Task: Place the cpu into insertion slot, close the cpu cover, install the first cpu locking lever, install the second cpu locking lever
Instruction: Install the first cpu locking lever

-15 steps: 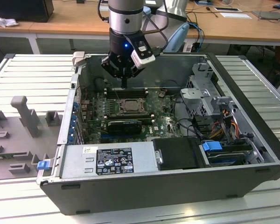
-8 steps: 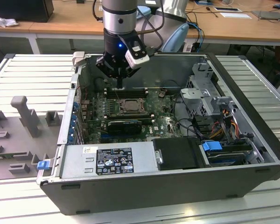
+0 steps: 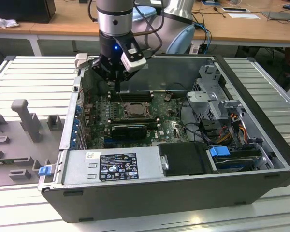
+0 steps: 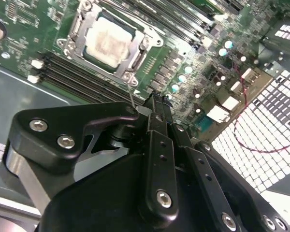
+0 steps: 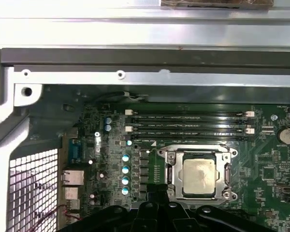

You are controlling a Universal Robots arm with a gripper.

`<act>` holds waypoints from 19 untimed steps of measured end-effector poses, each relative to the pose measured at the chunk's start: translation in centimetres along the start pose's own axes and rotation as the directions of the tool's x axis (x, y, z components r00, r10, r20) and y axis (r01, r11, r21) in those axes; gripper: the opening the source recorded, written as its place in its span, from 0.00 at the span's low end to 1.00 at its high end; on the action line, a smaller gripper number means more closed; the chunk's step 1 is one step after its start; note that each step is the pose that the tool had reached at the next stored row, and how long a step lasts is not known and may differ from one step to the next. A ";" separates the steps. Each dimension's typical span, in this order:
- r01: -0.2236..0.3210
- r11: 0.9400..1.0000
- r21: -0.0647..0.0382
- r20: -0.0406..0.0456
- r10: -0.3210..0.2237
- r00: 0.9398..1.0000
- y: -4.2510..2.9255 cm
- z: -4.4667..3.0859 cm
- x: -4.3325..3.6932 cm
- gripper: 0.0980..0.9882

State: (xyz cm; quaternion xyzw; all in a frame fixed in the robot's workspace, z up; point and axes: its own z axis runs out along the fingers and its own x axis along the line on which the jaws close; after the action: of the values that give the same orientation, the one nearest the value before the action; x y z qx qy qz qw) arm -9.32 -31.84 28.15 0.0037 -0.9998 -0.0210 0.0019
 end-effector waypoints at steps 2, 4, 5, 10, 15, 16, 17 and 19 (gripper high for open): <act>0.001 1.000 0.000 0.000 -0.001 1.000 0.03 0.47 0.23 0.01; 0.023 1.000 0.000 -0.001 -0.023 1.000 0.01 0.91 0.27 0.01; 0.028 1.000 0.000 -0.001 -0.028 1.000 0.01 0.94 0.29 0.01; 0.030 1.000 0.000 -0.001 -0.030 1.000 0.01 1.01 0.40 0.01; 0.034 0.999 0.000 -0.002 -0.034 0.999 0.20 1.41 1.17 0.01; 0.034 0.999 -0.001 -0.001 -0.034 0.999 0.57 1.61 1.22 0.01; 0.035 0.999 -0.002 -0.002 -0.035 0.999 0.97 1.72 1.23 0.01; 0.035 0.999 -0.004 -0.001 -0.035 0.999 1.57 1.88 1.23 0.01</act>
State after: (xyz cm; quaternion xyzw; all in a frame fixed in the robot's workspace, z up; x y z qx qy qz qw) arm -10.56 -30.20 26.35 0.0212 -0.9995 -0.0230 0.0023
